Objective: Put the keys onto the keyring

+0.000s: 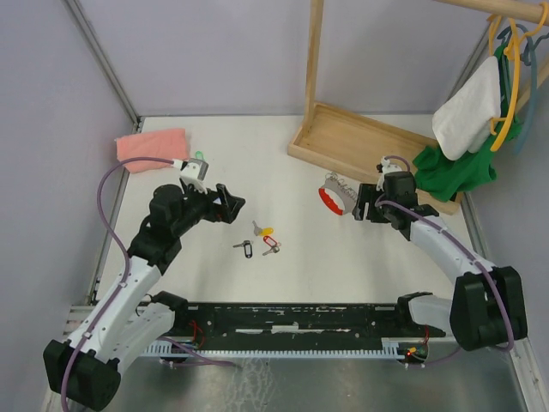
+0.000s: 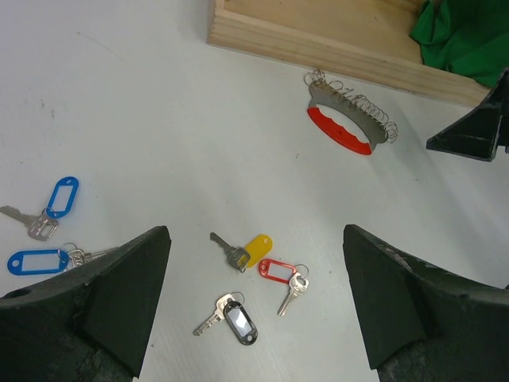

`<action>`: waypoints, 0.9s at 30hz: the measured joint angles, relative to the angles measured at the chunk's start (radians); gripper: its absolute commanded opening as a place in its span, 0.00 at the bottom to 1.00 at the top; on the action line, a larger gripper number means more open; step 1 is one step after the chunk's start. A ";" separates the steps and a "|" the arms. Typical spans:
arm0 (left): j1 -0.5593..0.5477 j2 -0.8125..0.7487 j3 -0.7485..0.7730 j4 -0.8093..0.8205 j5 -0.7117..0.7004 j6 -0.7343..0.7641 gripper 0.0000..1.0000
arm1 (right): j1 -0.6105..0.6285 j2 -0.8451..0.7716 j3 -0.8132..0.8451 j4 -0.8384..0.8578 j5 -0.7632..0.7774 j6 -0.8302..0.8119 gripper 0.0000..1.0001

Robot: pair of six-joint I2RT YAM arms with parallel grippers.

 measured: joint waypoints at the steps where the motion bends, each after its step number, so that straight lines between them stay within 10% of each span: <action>1: 0.000 0.006 0.000 0.000 0.008 0.000 0.95 | -0.008 0.023 -0.001 0.021 -0.010 0.005 0.71; 7: 0.000 0.027 0.000 0.000 0.020 0.000 0.91 | -0.050 0.150 -0.001 0.143 -0.052 0.050 0.55; 27: 0.002 0.067 0.000 0.000 0.069 0.000 0.85 | -0.086 0.360 0.003 0.300 -0.119 0.124 0.48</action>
